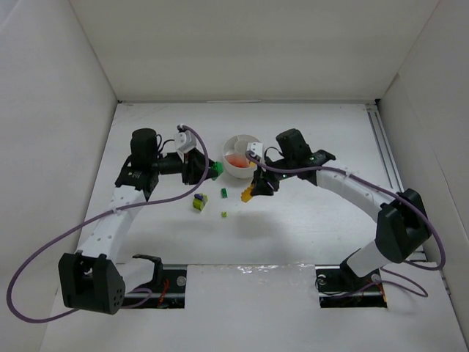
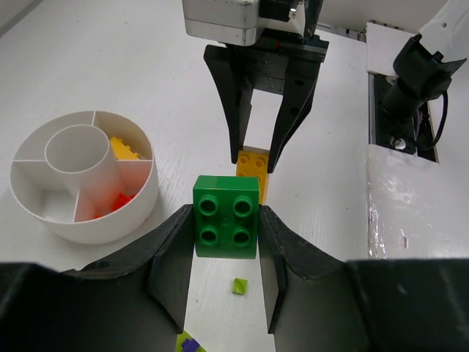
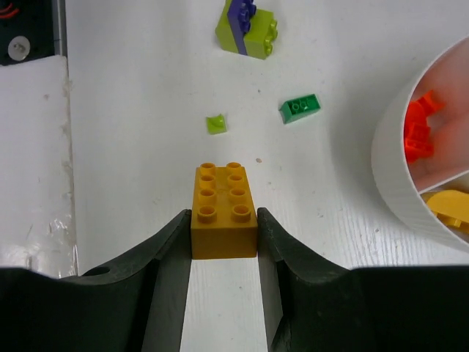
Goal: Sort the legos into containers by color
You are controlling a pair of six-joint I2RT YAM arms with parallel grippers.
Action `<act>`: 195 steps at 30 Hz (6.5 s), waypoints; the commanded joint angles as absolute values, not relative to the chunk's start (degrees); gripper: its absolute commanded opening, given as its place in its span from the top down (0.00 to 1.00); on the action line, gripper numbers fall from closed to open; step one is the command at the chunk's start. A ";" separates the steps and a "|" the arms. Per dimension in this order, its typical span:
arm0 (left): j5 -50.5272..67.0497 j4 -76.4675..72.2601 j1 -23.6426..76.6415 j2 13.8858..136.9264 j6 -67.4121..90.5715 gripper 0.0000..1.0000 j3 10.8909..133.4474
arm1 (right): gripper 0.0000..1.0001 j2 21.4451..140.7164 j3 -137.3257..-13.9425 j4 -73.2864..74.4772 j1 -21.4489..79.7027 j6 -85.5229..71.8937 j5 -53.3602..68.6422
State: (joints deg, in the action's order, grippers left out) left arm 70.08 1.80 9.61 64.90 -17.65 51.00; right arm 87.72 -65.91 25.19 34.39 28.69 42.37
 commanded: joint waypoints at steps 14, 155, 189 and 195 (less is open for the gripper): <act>53.53 -10.80 9.05 58.71 -9.76 1.00 44.12 | 1.00 87.09 -73.39 14.41 27.42 -8.25 22.97; 51.59 -16.35 6.94 62.75 -5.01 1.00 41.84 | 0.00 123.93 -114.60 23.02 38.14 32.78 3.16; 52.73 -16.35 5.89 63.28 -5.01 1.00 41.22 | 0.00 127.88 -119.36 33.84 39.20 40.16 7.03; 52.73 -16.35 5.89 63.28 -5.01 1.00 41.22 | 0.00 124.98 -116.64 35.50 39.20 41.74 8.17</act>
